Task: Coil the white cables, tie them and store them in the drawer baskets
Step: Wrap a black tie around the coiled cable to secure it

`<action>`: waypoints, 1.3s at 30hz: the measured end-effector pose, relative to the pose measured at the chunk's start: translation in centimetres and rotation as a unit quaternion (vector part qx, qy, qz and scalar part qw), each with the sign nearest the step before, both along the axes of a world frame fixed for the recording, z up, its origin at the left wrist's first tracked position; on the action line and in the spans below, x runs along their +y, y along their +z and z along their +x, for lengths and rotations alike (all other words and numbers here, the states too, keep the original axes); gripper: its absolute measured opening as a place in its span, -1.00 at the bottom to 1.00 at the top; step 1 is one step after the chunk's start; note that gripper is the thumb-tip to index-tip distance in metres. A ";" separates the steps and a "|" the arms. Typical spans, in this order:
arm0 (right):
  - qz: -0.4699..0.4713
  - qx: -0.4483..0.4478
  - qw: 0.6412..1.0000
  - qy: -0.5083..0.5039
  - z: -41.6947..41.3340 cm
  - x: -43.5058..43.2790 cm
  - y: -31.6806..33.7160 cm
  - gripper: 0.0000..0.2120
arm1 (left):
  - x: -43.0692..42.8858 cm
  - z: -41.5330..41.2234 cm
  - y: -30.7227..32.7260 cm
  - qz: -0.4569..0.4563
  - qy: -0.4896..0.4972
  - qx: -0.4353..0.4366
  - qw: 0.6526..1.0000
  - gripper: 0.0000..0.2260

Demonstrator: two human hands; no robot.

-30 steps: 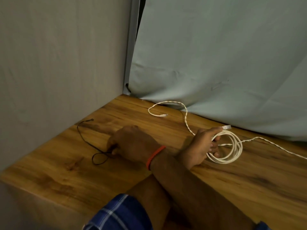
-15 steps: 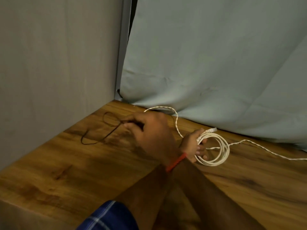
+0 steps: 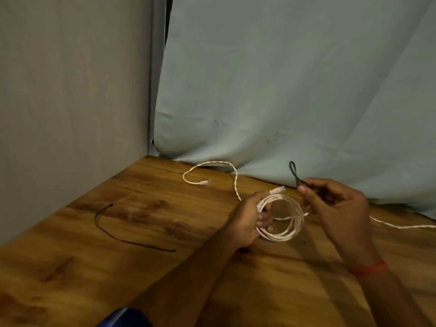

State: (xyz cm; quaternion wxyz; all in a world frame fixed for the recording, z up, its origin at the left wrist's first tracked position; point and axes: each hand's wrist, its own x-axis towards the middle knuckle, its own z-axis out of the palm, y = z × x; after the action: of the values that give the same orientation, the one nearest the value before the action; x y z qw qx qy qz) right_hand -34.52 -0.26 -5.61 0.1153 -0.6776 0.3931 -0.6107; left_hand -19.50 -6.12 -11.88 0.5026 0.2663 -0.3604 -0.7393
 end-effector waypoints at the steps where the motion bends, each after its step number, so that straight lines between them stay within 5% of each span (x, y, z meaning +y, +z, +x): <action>1: 0.000 -0.001 1.000 -0.025 -0.7 -0.4 -0.7 -0.82 | 0.1 0.2 0.2 -0.003 -0.009 0.005 1.000 -0.60; 11: -0.036 0.289 0.954 -0.065 -1.4 -1.3 -3.0 -0.89 | 0.6 0.0 0.6 -0.059 0.078 -0.012 0.995 -0.62; 16: -0.015 0.265 0.963 -0.051 -0.1 -1.1 -3.7 -0.80 | 0.7 0.3 0.4 -0.126 0.086 -0.037 0.988 -0.77; 32: 0.050 0.235 0.970 -0.029 -0.8 -1.3 -3.5 -0.89 | 0.3 0.5 -0.1 -0.135 0.019 -0.028 0.990 -0.70; 39: 0.230 0.149 0.959 -0.076 -1.3 -1.6 -3.1 -0.77 | -0.1 0.9 -0.2 -0.110 0.079 -0.040 0.990 -0.45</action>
State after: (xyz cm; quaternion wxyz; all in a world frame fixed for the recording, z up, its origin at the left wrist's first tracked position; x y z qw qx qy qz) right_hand -35.79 -1.85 -8.75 0.1613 -0.6842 0.5862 -0.4028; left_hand -18.58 -6.26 -12.05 0.5704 0.2667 -0.4374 -0.6421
